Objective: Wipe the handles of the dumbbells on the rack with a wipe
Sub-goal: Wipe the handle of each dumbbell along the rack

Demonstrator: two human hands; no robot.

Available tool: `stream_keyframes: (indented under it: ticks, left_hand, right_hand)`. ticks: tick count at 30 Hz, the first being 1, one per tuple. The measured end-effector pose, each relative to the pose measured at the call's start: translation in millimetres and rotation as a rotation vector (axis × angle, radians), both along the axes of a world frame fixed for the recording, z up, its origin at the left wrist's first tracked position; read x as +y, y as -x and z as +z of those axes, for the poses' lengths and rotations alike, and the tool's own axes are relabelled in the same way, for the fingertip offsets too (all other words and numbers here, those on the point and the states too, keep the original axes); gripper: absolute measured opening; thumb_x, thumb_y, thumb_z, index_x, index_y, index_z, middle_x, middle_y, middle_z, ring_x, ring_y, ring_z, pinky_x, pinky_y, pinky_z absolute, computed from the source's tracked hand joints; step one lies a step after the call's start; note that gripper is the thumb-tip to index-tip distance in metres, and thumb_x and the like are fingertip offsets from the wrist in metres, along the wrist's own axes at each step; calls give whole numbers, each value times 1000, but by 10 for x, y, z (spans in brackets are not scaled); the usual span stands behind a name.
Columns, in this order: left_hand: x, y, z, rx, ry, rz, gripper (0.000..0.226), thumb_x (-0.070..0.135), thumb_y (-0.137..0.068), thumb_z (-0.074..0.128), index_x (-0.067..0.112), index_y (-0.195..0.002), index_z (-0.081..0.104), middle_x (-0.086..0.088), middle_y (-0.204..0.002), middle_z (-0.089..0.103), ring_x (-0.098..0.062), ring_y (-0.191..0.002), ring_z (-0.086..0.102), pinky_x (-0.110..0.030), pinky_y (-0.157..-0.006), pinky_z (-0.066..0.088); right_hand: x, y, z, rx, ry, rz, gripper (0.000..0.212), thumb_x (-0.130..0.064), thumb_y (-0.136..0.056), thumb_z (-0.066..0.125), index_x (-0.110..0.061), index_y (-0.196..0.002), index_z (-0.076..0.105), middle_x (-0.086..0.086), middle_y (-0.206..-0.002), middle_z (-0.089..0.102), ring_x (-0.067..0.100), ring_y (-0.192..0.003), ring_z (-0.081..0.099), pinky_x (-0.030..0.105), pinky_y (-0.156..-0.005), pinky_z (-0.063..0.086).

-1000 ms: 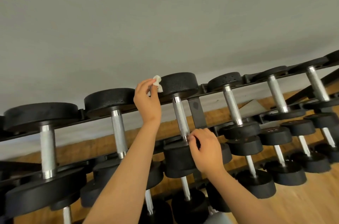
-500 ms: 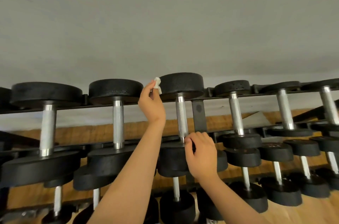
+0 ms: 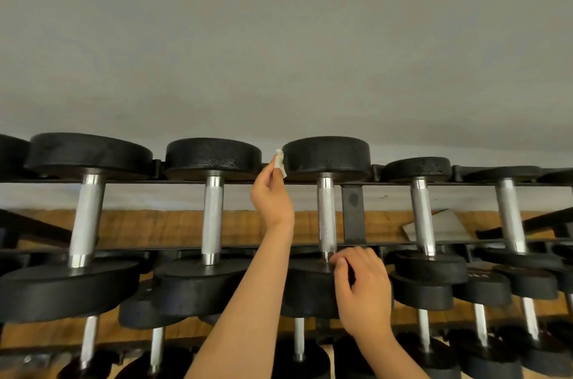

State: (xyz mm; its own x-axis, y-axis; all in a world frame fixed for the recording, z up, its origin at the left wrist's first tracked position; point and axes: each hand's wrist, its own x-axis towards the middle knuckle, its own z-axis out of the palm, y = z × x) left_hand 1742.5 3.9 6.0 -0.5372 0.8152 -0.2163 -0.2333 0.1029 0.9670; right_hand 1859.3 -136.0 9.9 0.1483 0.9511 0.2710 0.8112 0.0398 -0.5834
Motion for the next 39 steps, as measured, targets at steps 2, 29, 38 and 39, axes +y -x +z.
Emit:
stream_keyframes:
  ticks: [2, 29, 38, 39]
  left_hand:
    - [-16, 3, -31, -28, 5, -18, 27, 13, -97, 55, 12, -121, 66, 1, -111, 70, -6, -107, 63, -14, -88, 51]
    - [118, 41, -161, -330, 128, -110, 34, 16, -101, 47, 11, -134, 55, -1, -124, 60, -18, -119, 55, -26, -98, 42]
    - [20, -13, -221, -216, 107, -49, 24, 12, -99, 51, 9, -117, 66, 3, -101, 67, -7, -100, 60, -25, -93, 48]
    - [3, -7, -236, -209, 102, -55, 24, 13, -98, 52, 9, -116, 67, 0, -104, 69, -10, -102, 61, -26, -94, 49]
  right_hand:
    - [0, 1, -5, -2, 12, 3, 29, -29, -90, 37, -25, -76, 63, -21, -75, 54, 4, -76, 53, 27, -67, 47]
    - [-2, -11, -34, -16, 58, 1, 33, -32, -91, 33, -28, -76, 63, -21, -75, 54, 4, -80, 52, 23, -69, 42]
    - [-1, -9, -38, -27, 82, -6, 32, -34, -91, 33, -30, -77, 62, -22, -74, 53, 1, -81, 51, 16, -72, 37]
    - [0, -9, -37, -28, 86, -7, 32, -34, -91, 33, -30, -77, 62, -22, -74, 53, 1, -82, 51, 15, -72, 36]
